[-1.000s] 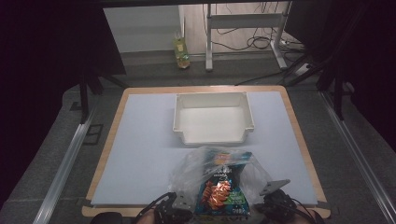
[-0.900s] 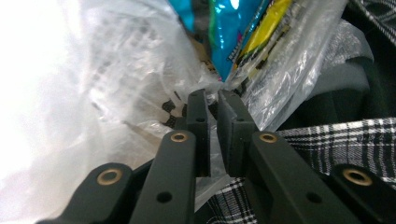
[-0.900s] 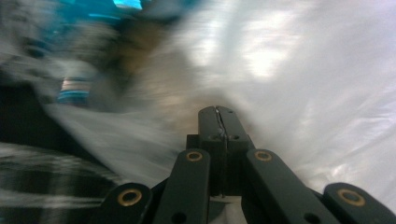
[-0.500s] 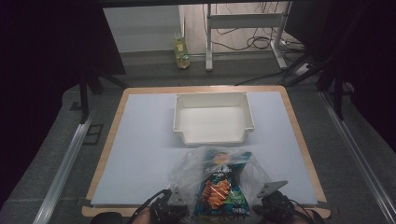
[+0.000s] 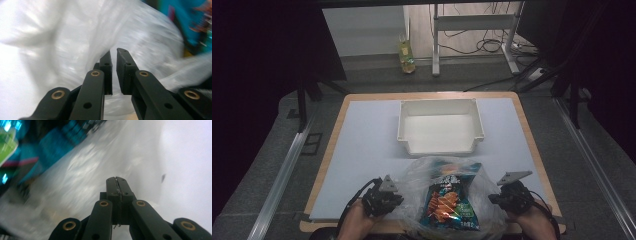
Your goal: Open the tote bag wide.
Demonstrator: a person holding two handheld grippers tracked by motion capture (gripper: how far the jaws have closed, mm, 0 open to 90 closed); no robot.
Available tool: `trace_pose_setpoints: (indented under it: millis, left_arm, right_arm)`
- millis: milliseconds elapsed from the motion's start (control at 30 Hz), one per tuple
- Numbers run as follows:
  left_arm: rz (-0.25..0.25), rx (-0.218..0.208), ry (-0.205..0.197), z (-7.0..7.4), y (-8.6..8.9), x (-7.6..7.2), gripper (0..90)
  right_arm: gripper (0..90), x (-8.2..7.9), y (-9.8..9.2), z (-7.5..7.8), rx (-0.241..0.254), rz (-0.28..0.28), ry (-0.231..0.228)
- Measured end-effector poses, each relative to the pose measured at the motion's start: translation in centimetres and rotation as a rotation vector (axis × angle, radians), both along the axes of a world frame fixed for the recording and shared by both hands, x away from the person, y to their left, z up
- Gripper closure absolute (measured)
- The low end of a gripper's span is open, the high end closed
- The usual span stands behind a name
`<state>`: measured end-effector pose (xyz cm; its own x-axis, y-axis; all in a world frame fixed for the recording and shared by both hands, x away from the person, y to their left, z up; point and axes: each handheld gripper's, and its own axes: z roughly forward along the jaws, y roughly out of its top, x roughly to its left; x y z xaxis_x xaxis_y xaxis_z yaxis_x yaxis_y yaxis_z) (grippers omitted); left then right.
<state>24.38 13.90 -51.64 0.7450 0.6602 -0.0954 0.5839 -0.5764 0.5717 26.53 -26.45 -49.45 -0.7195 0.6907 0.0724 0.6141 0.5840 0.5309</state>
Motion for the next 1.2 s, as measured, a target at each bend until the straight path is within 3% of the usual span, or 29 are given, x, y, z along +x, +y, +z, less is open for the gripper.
trace_pose_setpoints:
  millis: [67,133,333,500,600,667,767,800,967,1033,1200]
  left_arm:
    - [0.013,-0.008,0.022,-0.3,0.1,1.0,82.7]
    - [-0.017,-0.041,0.031,0.1,0.0,1.1,82.1]
    - [-0.104,-0.160,0.004,4.0,-1.2,-0.1,79.7]
    - [-0.194,-0.194,-0.047,7.2,-3.9,-0.4,78.4]
    - [-0.209,-0.157,-0.044,6.8,-5.8,0.4,78.8]
    - [-0.186,-0.124,-0.036,5.8,-6.7,1.5,80.4]
    - [-0.113,0.006,-0.087,4.6,-7.8,3.4,82.6]
    - [-0.092,0.025,-0.085,4.2,-7.9,4.1,82.9]
    - [-0.007,0.089,-0.112,3.0,-8.2,7.0,84.7]
    - [0.027,0.081,-0.130,2.7,-8.3,7.8,85.3]
    - [0.041,0.093,-0.181,2.7,-8.6,9.0,85.3]
  right_arm:
    - [89.3,1.1,0.0,-0.1,-0.004,-0.013,-0.008]
    - [89.3,2.0,0.0,-0.4,0.011,-0.021,0.000]
    - [89.2,2.0,1.0,1.0,0.080,0.030,-0.012]
    - [89.2,2.2,1.8,2.8,0.120,0.051,-0.038]
    - [89.2,2.4,2.4,3.4,0.147,0.065,-0.028]
    - [89.2,2.6,2.8,3.6,0.114,0.058,-0.047]
    - [89.3,3.2,3.1,3.6,0.051,0.023,-0.080]
    - [89.2,3.4,3.1,3.5,0.037,0.011,-0.088]
    - [89.3,4.6,3.1,3.0,-0.009,-0.025,-0.125]
    - [89.3,5.0,3.2,2.8,-0.023,-0.044,-0.145]
    - [89.4,6.2,3.1,2.9,-0.027,-0.085,-0.166]
